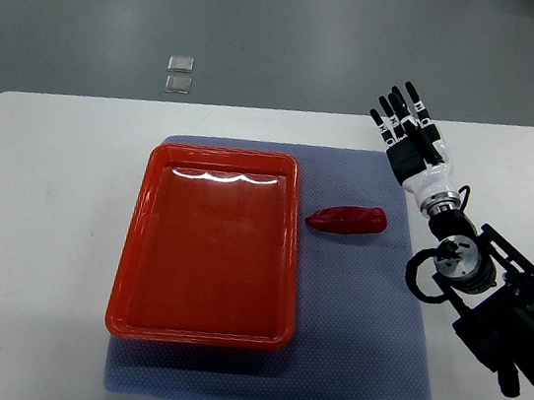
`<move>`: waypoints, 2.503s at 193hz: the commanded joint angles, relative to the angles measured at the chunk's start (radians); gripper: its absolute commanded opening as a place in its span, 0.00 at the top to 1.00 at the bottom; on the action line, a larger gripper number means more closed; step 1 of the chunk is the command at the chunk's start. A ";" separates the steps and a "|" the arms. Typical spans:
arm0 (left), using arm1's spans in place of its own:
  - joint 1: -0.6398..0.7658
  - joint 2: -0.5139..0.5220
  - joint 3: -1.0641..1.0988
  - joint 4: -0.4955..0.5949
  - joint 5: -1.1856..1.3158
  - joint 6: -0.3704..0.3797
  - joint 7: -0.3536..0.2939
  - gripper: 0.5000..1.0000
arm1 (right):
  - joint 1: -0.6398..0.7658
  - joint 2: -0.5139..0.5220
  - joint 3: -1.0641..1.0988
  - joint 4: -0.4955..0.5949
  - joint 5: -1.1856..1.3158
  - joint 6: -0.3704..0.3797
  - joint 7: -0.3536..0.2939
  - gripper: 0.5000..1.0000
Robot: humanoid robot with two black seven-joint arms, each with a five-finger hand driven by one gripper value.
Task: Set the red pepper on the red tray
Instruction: 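Move the right hand down toward the red pepper beside the tray, then close the right hand's fingers around the red pepper and lift it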
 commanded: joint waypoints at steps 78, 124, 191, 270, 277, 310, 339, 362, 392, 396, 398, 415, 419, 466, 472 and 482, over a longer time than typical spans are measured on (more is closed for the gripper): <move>0.000 0.000 0.000 0.003 0.000 0.000 0.000 0.00 | 0.017 -0.023 -0.075 0.002 -0.018 0.028 -0.006 0.16; 0.000 0.000 0.000 0.001 0.000 0.000 0.000 0.00 | 0.107 -0.132 -0.242 0.012 -0.241 0.040 -0.008 0.16; 0.000 0.000 0.000 0.004 0.000 0.000 0.000 0.00 | 0.314 -0.299 -0.681 0.152 -0.792 0.046 -0.043 0.16; 0.000 0.000 0.000 0.007 0.000 0.000 0.000 0.00 | 0.437 -0.367 -0.938 0.196 -0.974 0.006 -0.040 0.16; 0.000 0.000 0.000 0.007 0.000 0.000 0.000 0.00 | 0.436 -0.367 -0.938 0.196 -0.989 -0.011 -0.038 0.16; 0.000 0.000 -0.002 0.009 0.000 0.000 0.000 0.00 | 0.436 -0.368 -1.000 0.195 -1.008 -0.089 -0.037 0.17; 0.000 0.000 0.000 0.009 0.000 0.000 0.000 0.00 | 0.433 -0.365 -1.047 0.189 -1.011 -0.150 -0.037 0.17; 0.000 0.000 0.000 0.007 0.000 0.000 0.000 0.00 | 0.429 -0.365 -1.061 0.187 -1.034 -0.192 -0.035 0.20; 0.000 0.000 0.000 0.007 0.000 0.000 0.000 0.00 | 0.428 -0.365 -1.061 0.186 -1.037 -0.198 -0.035 0.37; 0.000 0.000 0.000 0.007 0.000 0.000 0.000 0.00 | 0.428 -0.365 -1.061 0.186 -1.038 -0.198 -0.035 0.40; 0.000 0.000 0.000 0.007 0.000 0.000 0.000 0.00 | 0.428 -0.365 -1.061 0.186 -1.040 -0.199 -0.035 0.42; 0.000 0.000 0.000 0.007 0.000 0.000 0.000 0.00 | 0.428 -0.364 -1.069 0.183 -1.052 -0.204 -0.035 0.60; 0.000 0.000 0.000 0.007 0.000 0.000 0.000 0.00 | 0.428 -0.362 -1.073 0.181 -1.055 -0.204 -0.035 0.62; 0.000 0.000 0.000 0.009 0.000 0.000 0.000 0.00 | 0.429 -0.364 -1.101 0.173 -1.066 -0.229 -0.034 1.00; 0.000 0.000 0.000 0.007 0.000 0.000 0.000 0.00 | 0.431 -0.365 -1.101 0.173 -1.066 -0.229 -0.034 1.00; 0.000 0.000 0.000 0.007 0.000 0.000 0.000 0.00 | 0.436 -0.370 -1.102 0.173 -1.066 -0.224 -0.035 1.00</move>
